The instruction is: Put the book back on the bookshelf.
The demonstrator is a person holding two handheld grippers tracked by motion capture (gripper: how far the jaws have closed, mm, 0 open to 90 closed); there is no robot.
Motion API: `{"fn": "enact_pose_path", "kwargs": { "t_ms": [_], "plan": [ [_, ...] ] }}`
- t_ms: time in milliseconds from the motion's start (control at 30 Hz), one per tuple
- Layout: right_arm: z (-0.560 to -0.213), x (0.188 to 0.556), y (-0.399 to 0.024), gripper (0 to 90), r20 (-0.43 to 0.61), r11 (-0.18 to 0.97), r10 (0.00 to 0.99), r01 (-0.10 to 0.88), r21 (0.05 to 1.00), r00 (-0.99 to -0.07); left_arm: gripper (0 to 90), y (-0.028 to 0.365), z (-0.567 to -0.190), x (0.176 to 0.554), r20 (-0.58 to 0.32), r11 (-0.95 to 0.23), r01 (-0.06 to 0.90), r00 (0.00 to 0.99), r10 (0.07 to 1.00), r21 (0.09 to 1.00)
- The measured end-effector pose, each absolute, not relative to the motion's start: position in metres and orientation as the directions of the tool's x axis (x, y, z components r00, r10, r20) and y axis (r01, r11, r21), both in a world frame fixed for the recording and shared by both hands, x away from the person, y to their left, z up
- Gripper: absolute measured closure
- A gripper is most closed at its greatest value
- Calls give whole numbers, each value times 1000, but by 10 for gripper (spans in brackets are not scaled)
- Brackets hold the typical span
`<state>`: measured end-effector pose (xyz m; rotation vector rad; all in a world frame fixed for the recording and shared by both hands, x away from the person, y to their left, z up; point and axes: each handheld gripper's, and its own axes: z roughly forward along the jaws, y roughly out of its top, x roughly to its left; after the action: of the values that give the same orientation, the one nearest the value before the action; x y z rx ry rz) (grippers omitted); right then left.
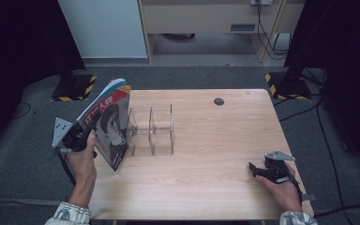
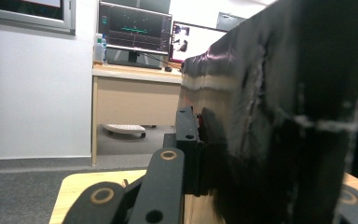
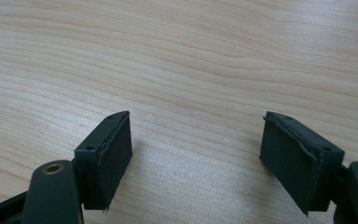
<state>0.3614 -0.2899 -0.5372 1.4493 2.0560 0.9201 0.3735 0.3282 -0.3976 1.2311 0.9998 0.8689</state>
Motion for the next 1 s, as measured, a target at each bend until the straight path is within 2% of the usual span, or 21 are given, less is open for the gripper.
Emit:
{"fn": "enact_pose_path", "kwargs": {
  "t_ms": [1000],
  "plan": [
    [-537, 361, -289, 248, 6, 229, 937, 629, 743, -348, 827, 324, -398, 374, -118, 120, 14, 323, 939, 993]
  ]
}}
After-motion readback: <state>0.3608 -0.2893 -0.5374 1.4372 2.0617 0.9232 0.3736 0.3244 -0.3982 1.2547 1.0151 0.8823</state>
